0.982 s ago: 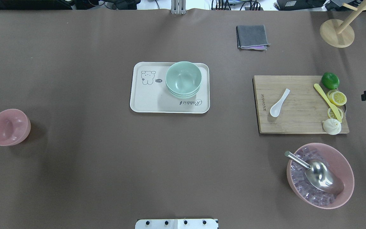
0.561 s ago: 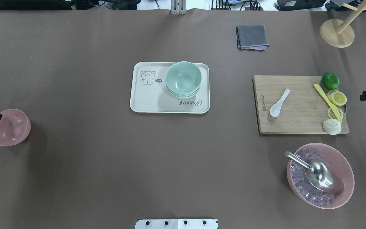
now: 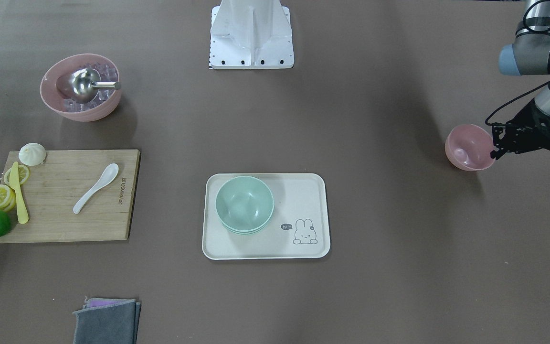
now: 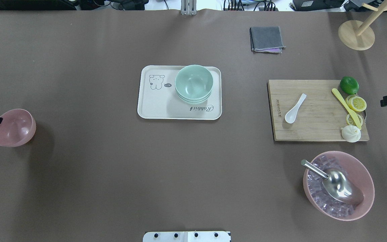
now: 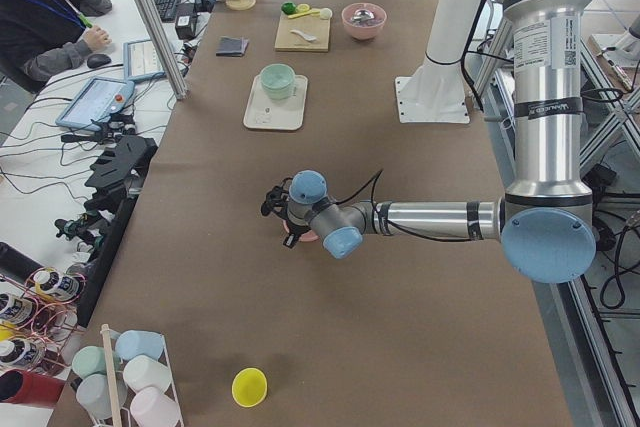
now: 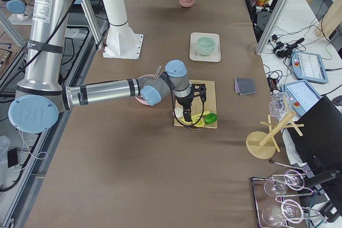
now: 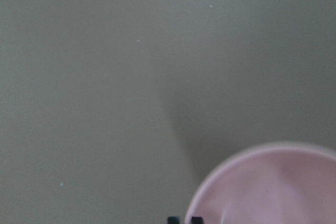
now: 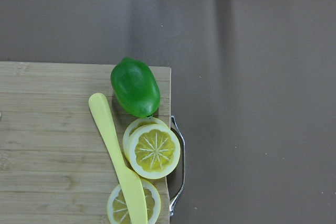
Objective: Stack pink bowl on green and place spoon
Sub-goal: 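Lower the left gripper onto the rim of the small pink bowl and grasp, then carry the pink bowl with the left gripper over the green bowls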
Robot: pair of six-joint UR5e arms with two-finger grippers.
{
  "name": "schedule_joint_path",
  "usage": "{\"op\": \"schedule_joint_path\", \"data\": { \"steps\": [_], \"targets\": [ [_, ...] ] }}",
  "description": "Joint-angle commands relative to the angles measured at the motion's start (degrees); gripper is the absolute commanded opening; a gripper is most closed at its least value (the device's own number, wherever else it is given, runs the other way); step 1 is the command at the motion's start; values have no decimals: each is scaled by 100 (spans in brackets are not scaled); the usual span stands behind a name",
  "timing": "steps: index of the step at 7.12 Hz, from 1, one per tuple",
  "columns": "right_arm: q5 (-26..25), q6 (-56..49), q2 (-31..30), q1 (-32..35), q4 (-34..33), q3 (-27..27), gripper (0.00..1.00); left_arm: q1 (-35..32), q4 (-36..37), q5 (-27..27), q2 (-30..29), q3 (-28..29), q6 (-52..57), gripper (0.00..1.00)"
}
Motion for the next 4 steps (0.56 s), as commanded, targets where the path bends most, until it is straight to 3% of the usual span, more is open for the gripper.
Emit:
{"op": "schedule_joint_path", "data": {
  "steps": [1,2,4],
  "targets": [
    [-7,1,0,0,7,0,100,-7,53,-462,-131,-285,-109,0],
    [2,1,0,0,85,0,100,-7,45,-743,-471,-383,-936,0],
    [2,1,-9,0,130,0,100,63,53,-537,-1507,-410,-2616,0]
  ]
}}
